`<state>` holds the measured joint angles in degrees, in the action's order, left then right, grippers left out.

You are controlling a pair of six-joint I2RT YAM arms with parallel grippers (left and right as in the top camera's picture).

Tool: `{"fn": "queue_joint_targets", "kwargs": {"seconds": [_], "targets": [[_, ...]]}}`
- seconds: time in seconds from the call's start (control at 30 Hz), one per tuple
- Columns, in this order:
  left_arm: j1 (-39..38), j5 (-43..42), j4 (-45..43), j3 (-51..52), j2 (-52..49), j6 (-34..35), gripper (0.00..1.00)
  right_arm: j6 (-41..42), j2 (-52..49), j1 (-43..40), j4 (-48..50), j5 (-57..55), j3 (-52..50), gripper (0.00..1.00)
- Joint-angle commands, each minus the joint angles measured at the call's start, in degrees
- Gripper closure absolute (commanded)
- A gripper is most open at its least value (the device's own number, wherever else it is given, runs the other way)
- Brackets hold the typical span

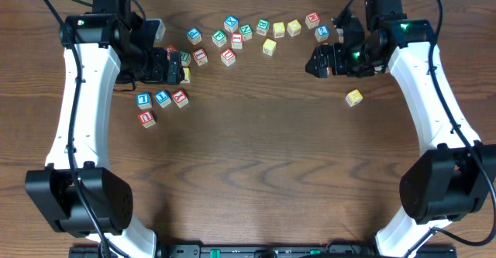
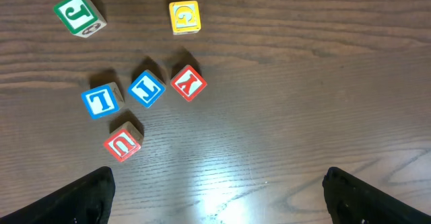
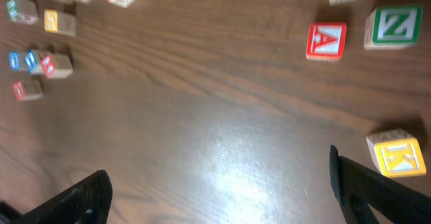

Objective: Spell out AI2
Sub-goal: 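Raise both arms and move the right gripper over the red A block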

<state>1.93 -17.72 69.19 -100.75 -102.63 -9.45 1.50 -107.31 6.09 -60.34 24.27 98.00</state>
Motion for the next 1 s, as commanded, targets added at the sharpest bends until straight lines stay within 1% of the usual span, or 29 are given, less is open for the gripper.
{"fn": "queue_joint_targets", "kwargs": {"seconds": [0.0, 0.07, 0.1, 0.2, 0.23, 0.33, 0.37, 0.47, 0.57, 0.67, 0.8, 0.97], "targets": [[0.0, -0.2, 0.2, -1.6, 0.3, -1.0, 0.02, 1.8, -0.2, 0.4, 1.9, 3.7, 1.6, 0.01], [0.0, -0.2, 0.2, -1.6, 0.3, -1.0, 0.02, 2.7, -0.3, 0.4, 3.7, 2.8, 1.6, 0.02], [0.0, -0.2, 0.2, -1.6, 0.3, -1.0, 0.02, 5.4, -0.5, 0.4, 4.4, 1.0, 1.6, 0.02], [0.0, -0.2, 0.2, -1.6, 0.3, -1.0, 0.03, 20.2, -1.2, 0.6, 5.4, -7.9, 1.6, 0.05], [0.0, -0.2, 0.2, -1.6, 0.3, -1.0, 0.02, 24.2, -1.5, 0.8, 5.4, -10.3, 1.6, 0.08], [0.0, -0.2, 0.2, -1.6, 0.3, -1.0, 0.02, 38.6, -2.4, 2.1, 4.2, -18.9, 1.6, 0.23], [0.0, -0.2, 0.2, -1.6, 0.3, -1.0, 0.02, 42.8, -2.8, 2.9, 4.1, -21.9, 1.6, 0.23], [0.0, -0.2, 0.2, -1.6, 0.3, -1.0, 0.02, 49.9, -4.0, 5.0, 4.3, -27.0, 1.6, 0.25], [0.0, -0.2, 0.2, -1.6, 0.3, -1.0, 0.02, 54.2, -5.8, 6.6, 5.1, -30.9, 1.6, 0.24], [0.0, -0.2, 0.2, -1.6, 0.3, -1.0, 0.02, 54.5, -8.7, 6.9, 7.5, -31.2, 1.6, 0.26], [0.0, -0.2, 0.2, -1.6, 0.3, -1.0, 0.02, 55.9, -12.4, 6.7, 10.0, -31.0, 1.6, 0.32], [0.0, -0.2, 0.2, -1.6, 0.3, -1.0, 0.02, 56.8, -15.7, 6.3, 12.2, -30.8, 1.6, 0.34]]}}
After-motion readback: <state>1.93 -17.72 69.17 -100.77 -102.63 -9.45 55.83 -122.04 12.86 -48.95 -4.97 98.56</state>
